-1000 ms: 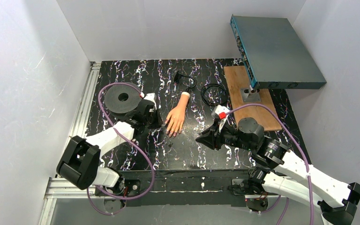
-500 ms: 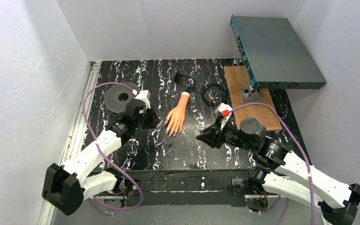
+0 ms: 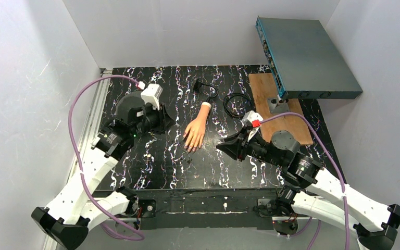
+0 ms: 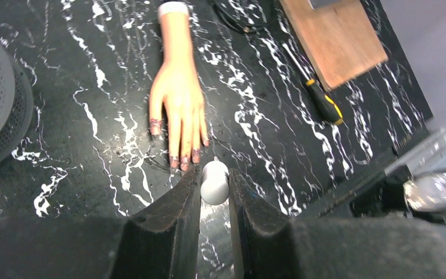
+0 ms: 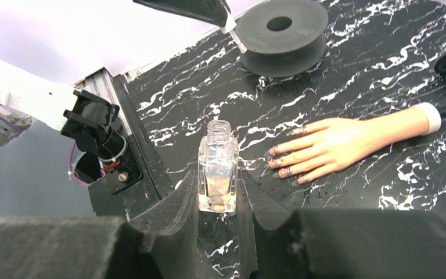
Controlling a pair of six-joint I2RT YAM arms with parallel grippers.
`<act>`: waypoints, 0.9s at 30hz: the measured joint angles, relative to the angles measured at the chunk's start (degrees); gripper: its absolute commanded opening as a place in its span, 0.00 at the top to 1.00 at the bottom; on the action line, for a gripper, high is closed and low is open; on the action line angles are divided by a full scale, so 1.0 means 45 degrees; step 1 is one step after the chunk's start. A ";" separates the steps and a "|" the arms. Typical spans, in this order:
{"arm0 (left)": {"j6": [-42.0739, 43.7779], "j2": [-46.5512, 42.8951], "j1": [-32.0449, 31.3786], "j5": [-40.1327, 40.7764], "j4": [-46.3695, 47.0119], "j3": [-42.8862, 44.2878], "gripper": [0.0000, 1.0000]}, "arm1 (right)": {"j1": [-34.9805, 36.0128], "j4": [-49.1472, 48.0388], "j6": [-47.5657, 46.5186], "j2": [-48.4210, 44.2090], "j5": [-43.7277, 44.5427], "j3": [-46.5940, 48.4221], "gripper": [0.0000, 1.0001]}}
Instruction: Paint the nails
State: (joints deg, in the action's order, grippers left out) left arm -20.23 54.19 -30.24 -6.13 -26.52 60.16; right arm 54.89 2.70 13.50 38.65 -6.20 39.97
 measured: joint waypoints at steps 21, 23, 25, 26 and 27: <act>0.3400 0.3337 -0.0024 -0.5464 -0.3730 0.7286 1.00 | 0.0000 -0.5785 -0.1948 0.0641 -0.0894 -0.2555 0.99; 0.3507 0.3565 -0.0034 -0.5819 -0.3993 0.7669 1.00 | 0.0000 -0.6353 -0.2215 0.0767 -0.1078 -0.2856 0.99; 0.3521 0.3657 -0.0034 -0.6110 -0.4192 0.7888 1.00 | 0.0000 -0.6936 -0.2579 0.0845 -0.1258 -0.3099 0.99; 0.3512 0.3672 -0.0034 -0.6241 -0.4240 0.7941 1.00 | 0.0000 -0.7208 -0.2769 0.0884 -0.1326 -0.3177 0.99; 0.3502 0.3677 -0.0034 -0.6441 -0.4294 0.8004 1.00 | 0.0000 -0.7393 -0.2919 0.0918 -0.1375 -0.3211 0.99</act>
State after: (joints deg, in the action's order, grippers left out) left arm -4.47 70.74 -30.39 -35.11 -45.84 96.18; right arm 54.89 -30.57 0.36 42.78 -12.38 25.52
